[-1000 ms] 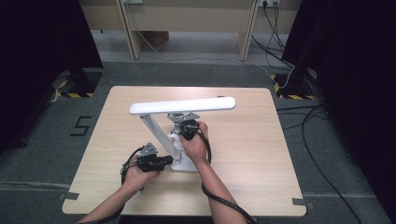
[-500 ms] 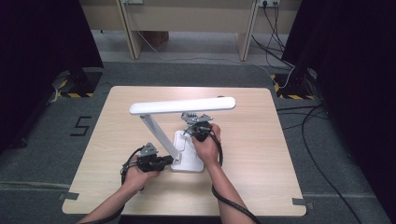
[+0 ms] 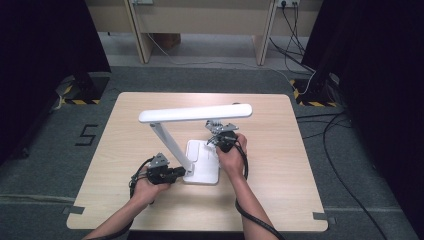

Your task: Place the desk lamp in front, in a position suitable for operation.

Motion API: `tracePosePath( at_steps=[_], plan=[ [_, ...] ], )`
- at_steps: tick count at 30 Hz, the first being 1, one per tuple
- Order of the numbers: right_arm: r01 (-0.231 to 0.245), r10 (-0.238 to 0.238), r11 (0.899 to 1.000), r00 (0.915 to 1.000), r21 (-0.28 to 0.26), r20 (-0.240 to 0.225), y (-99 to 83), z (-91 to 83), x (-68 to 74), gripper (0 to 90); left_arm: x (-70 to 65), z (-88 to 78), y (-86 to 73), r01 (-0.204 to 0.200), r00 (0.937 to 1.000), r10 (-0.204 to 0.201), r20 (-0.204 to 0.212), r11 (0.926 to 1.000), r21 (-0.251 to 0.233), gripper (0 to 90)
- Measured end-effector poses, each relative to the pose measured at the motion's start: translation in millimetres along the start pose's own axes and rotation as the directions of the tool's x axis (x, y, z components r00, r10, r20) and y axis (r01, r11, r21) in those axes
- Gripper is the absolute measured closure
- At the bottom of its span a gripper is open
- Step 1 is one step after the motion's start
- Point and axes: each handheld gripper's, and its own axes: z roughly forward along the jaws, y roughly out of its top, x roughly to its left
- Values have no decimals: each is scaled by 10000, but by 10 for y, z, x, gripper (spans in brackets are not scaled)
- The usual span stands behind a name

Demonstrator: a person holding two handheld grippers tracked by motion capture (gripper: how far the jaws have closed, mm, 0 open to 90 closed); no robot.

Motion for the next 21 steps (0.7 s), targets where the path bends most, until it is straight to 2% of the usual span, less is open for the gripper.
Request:
tracePosePath(
  at_steps=[10,16,21],
  plan=[
    [-285,284,9996,9988,33,395,-65,-96,-162,718,4,-5,0,36,10000,-36,-20,10000,16,800],
    [-341,345,9992,9993,-221,147,-86,-243,-190,717,8,-45,-13,112,9999,-111,-128,9999,58,767],
    [-428,423,9988,9988,-222,-241,-165,-374,-168,714,-1,-133,-48,326,9991,-327,-275,9995,-44,643]
  ],
)
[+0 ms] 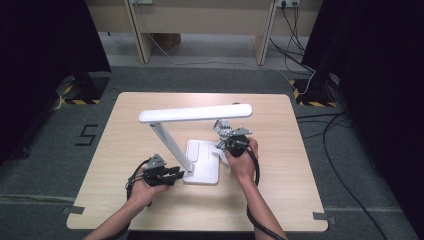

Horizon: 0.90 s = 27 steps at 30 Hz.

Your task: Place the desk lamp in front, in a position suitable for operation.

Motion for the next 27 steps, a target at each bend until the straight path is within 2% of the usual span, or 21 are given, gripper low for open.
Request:
tracePosePath(
  at_steps=[2,5,11,19,27],
  plan=[
    [-67,67,10000,9996,-19,-269,-43,-74,26,714,-5,-44,-7,23,10000,-23,-80,10000,-67,596],
    [100,-102,9999,9985,-42,-545,-83,-170,76,712,-27,-116,-10,-48,9998,45,-203,9999,-131,541],
    [538,-552,9985,9892,-133,-1360,-160,-364,231,709,-133,-209,6,-204,9998,203,-50,9994,-264,462],
    [1002,-1001,9949,9682,-114,-2294,-366,-562,510,706,-304,-244,57,-409,9982,427,426,9983,-416,420],
    [1548,-1487,9879,9351,-66,-3216,-559,-708,839,705,-383,-234,83,-317,9952,358,907,9984,-464,404]
  ],
)
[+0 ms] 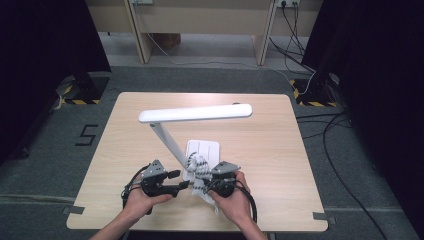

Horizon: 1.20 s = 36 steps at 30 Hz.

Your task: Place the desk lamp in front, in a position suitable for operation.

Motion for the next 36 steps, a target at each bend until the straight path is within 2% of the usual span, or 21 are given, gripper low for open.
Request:
tracePosePath(
  at_steps=[3,6,14,16,22,26,31,36],
  plan=[
    [302,-300,9995,9990,68,-337,-44,21,129,704,-7,4,4,60,9996,-58,260,9999,-80,394],
    [607,-603,9981,9965,62,-578,-62,40,231,701,-26,12,7,201,9973,-196,702,9998,-75,382],
    [1237,-1233,9923,9885,-6,-880,-43,100,342,699,-39,23,14,253,9953,-241,940,9996,-110,369],
    [1327,-1321,9912,9871,14,-903,-45,110,359,699,-34,13,11,249,9953,-233,945,9996,-161,406],
    [1478,-1473,9890,9846,-12,-939,-32,122,375,686,-53,-16,5,62,9936,-32,1130,9996,-264,655],
    [1576,-1570,9875,9826,-23,-992,-16,129,396,645,-56,-56,6,111,9940,-95,1087,9998,-142,755],
    [1510,-1523,9883,9812,-199,-1188,10,111,387,543,-19,-136,8,251,9960,-243,861,9996,-88,776],
    [1291,-1399,9880,9807,-849,-1367,88,6,326,488,59,-246,-15,349,9979,-343,545,9993,-97,777]
  ],
)
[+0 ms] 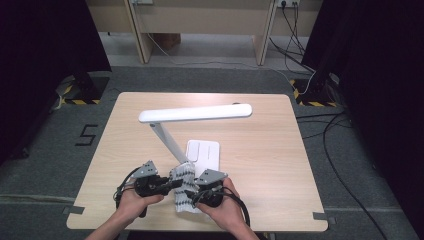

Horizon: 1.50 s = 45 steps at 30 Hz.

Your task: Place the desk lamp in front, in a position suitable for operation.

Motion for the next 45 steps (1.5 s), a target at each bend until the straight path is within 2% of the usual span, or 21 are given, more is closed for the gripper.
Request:
tracePosePath(
  at_steps=[3,5,12,16,20,21,23,27,31,36,40,45],
  plan=[
    [-144,134,9985,9997,-525,-192,55,-68,-46,486,37,-44,-32,7,9998,-6,-196,10000,41,777],
    [-431,406,9958,9987,-809,-317,85,-100,-77,485,60,-61,-52,87,9996,-86,-277,10000,29,778],
    [-642,648,9918,9979,-1103,17,103,-157,-219,502,97,-171,-91,212,9991,-214,-362,9998,-65,779],
    [-594,669,9952,9929,-774,980,55,-161,-365,589,131,-288,-127,330,9976,-336,-601,9994,-96,779],
    [-760,805,9966,9794,-314,1855,-16,-110,-532,654,232,-382,-114,454,9935,-476,-1033,9987,-229,779],
    [-938,963,9953,9749,-220,2006,-40,-79,-583,669,245,-382,-106,483,9929,-507,-1079,9985,-242,779],
    [-1068,1063,9942,9683,-102,2259,-65,-34,-656,683,304,-345,-54,476,9915,-511,-1199,9984,-313,779],
    [-1441,1371,9895,9573,89,2545,-96,91,-773,693,434,-155,67,201,9910,-270,-1315,9984,-537,777],
    [-1509,1395,9883,9553,240,2605,-102,198,-824,691,574,62,202,-260,9888,131,-1484,9960,-853,775],
    [-1671,1526,9855,9500,308,2723,-125,298,-870,689,744,223,326,-664,9834,472,-1753,9923,-1048,773],
    [-1727,1568,9844,9482,341,2761,-146,366,-883,688,839,315,391,-698,9822,471,-1819,9902,-1207,773],
    [-1722,1587,9848,9465,240,2811,-132,399,-890,689,934,458,434,-517,9807,276,-1937,9913,-1208,771]
  ],
)
